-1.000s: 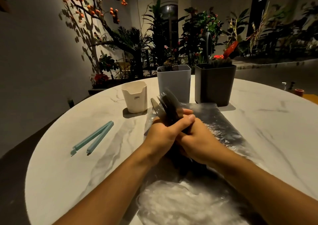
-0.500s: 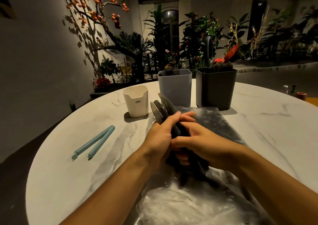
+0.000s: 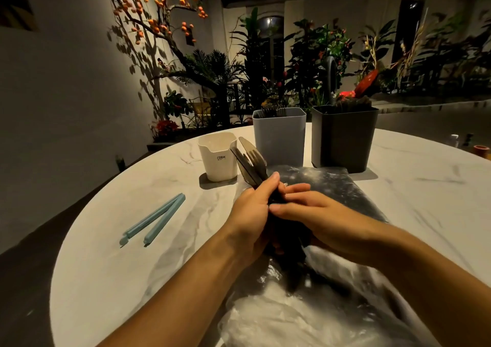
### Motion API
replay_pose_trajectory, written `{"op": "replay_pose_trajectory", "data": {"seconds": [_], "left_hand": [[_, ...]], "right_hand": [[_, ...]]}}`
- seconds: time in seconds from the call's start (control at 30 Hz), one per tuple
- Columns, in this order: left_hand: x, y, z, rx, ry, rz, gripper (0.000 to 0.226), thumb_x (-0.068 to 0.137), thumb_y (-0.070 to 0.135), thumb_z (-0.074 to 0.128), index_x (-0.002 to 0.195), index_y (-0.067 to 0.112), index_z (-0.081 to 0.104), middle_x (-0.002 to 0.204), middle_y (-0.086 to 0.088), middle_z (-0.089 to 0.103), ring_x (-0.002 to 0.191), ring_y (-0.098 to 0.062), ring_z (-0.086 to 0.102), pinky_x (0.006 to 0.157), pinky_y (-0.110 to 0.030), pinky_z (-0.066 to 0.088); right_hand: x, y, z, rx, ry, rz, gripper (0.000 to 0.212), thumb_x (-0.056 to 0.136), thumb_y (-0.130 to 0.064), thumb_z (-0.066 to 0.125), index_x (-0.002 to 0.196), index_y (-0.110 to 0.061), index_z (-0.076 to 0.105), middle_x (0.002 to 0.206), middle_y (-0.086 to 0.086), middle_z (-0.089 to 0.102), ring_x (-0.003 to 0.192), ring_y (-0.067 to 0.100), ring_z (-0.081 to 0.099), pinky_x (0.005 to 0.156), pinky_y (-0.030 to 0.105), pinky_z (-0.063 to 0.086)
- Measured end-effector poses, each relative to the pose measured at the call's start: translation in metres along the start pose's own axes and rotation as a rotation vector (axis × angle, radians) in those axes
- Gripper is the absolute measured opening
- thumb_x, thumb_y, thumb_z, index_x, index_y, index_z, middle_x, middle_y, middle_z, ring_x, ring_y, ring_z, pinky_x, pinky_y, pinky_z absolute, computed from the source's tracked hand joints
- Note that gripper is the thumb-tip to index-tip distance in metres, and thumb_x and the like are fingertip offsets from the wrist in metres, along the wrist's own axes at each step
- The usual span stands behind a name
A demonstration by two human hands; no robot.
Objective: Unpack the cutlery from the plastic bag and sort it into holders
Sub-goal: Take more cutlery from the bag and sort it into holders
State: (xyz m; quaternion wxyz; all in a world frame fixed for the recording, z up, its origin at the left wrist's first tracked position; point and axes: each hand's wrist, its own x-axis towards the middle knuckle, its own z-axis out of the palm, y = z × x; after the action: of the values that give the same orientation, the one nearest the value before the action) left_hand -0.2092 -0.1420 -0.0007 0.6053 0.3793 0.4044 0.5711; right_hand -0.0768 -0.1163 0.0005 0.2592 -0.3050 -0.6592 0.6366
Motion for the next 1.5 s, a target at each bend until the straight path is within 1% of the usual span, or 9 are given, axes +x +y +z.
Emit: {"op": "replay_pose_trajectory", "data": {"seconds": [0.13,0.23,0.3,0.47,0.6,0.83,1.2,1.33,1.5], "left_hand": [[0.004,-0.003,-0.002,-0.041,0.036,0.018,0.041,0.105,0.032,0.047,0.076,0.005,0.059,0.096,-0.016,0.074,0.087,-0.030,0.073,0.087,-0.047,0.059],[0.005,-0.005,0.001,-0.080,0.003,-0.014,0.036,0.104,0.028,0.049,0.073,0.010,0.052,0.070,-0.008,0.060,0.059,-0.019,0.061,0.059,-0.031,0.058],[0.003,-0.005,0.002,-0.033,-0.085,-0.054,0.033,0.104,0.031,0.048,0.077,0.012,0.051,0.061,0.000,0.046,0.046,-0.010,0.042,0.043,-0.021,0.040],[0.000,-0.005,0.000,0.112,-0.170,-0.072,0.050,0.104,0.025,0.048,0.059,0.016,0.067,0.054,0.003,0.040,0.041,-0.005,0.032,0.040,-0.018,0.024],[0.000,-0.003,0.000,0.004,-0.216,-0.190,0.045,0.104,0.037,0.041,0.069,0.010,0.047,0.052,0.003,0.041,0.040,-0.005,0.032,0.039,-0.016,0.022],[0.005,-0.008,-0.002,0.064,-0.092,-0.043,0.032,0.106,0.030,0.045,0.099,0.001,0.058,0.072,-0.006,0.060,0.047,-0.008,0.045,0.037,-0.016,0.033],[0.004,-0.008,-0.002,0.106,-0.122,-0.031,0.027,0.102,0.029,0.053,0.109,0.004,0.062,0.079,-0.006,0.064,0.054,-0.010,0.051,0.041,-0.017,0.038],[0.004,-0.009,-0.004,0.141,-0.188,-0.029,0.021,0.100,0.023,0.055,0.108,0.004,0.060,0.079,-0.006,0.063,0.054,-0.009,0.050,0.043,-0.016,0.038],[0.001,-0.009,-0.001,0.162,-0.133,-0.044,0.025,0.104,0.022,0.049,0.108,0.002,0.064,0.085,-0.008,0.073,0.061,-0.011,0.062,0.052,-0.018,0.049]], "right_hand": [[-0.005,-0.006,-0.013,-0.602,0.405,-0.191,0.047,0.093,-0.053,0.049,0.069,-0.019,0.070,0.059,-0.005,0.067,0.056,0.007,0.063,0.055,0.025,0.050],[0.006,0.000,-0.022,-0.563,0.680,-0.320,0.046,0.094,-0.050,0.052,0.074,-0.013,0.067,0.058,-0.002,0.058,0.054,0.007,0.049,0.055,0.029,0.041],[0.011,0.000,-0.020,-0.303,0.632,-0.275,0.038,0.091,-0.049,0.058,0.087,-0.013,0.069,0.059,-0.007,0.057,0.054,0.001,0.049,0.051,0.020,0.038],[0.011,0.001,-0.017,-0.002,0.434,-0.118,0.031,0.090,-0.041,0.064,0.096,-0.012,0.073,0.061,-0.008,0.062,0.050,0.003,0.053,0.050,0.019,0.040],[0.008,-0.001,-0.023,0.060,0.447,-0.119,0.027,0.090,-0.028,0.067,0.102,-0.005,0.073,0.077,0.006,0.069,0.055,0.006,0.061,0.052,0.019,0.048],[0.006,-0.001,-0.029,0.112,0.414,-0.083,0.022,0.093,-0.021,0.063,0.102,-0.004,0.073,0.086,0.011,0.072,0.066,0.014,0.065,0.055,0.020,0.053],[0.008,-0.002,-0.033,0.240,0.387,-0.116,0.023,0.087,-0.020,0.065,0.104,-0.006,0.073,0.095,0.011,0.076,0.088,0.021,0.071,0.083,0.034,0.056],[0.007,-0.001,-0.030,0.248,0.399,-0.120,0.022,0.088,-0.018,0.066,0.101,-0.003,0.072,0.082,0.010,0.074,0.064,0.015,0.069,0.052,0.023,0.055],[0.006,0.002,-0.032,0.217,0.319,-0.058,0.036,0.087,-0.032,0.064,0.103,0.000,0.071,0.086,0.021,0.064,0.068,0.031,0.056,0.059,0.031,0.055]]}}
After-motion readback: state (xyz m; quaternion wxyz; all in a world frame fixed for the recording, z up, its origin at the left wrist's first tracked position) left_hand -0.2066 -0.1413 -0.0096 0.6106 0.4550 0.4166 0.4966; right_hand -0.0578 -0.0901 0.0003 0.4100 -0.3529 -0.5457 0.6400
